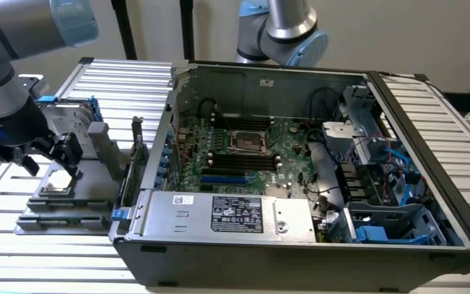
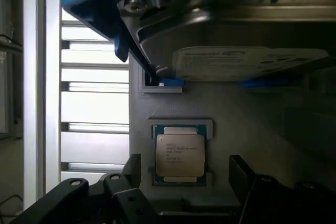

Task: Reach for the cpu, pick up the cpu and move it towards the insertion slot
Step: 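Pick up the cpu and move it towards the insertion slot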

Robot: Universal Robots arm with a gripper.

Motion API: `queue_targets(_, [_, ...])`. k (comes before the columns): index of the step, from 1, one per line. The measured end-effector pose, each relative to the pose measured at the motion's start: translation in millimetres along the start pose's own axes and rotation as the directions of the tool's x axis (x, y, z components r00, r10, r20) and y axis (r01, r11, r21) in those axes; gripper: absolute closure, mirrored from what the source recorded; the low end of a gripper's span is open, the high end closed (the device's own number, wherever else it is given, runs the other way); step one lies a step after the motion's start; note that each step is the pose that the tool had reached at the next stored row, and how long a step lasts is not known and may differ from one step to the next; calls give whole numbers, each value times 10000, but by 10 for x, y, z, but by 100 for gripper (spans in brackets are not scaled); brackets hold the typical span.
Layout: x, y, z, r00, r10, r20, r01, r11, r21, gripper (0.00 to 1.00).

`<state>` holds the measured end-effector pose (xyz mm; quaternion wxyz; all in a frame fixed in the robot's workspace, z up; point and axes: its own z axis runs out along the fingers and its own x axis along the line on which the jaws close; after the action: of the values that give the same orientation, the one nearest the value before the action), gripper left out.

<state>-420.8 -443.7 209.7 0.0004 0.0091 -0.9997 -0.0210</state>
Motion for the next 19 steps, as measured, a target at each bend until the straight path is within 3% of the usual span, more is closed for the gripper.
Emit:
queue_targets(8, [1, -4, 102, 10000, 53, -11, -53, 10000, -1, 23])
queue_targets(19, [12, -6, 161, 10000, 64, -33, -64, 10000, -2, 23])
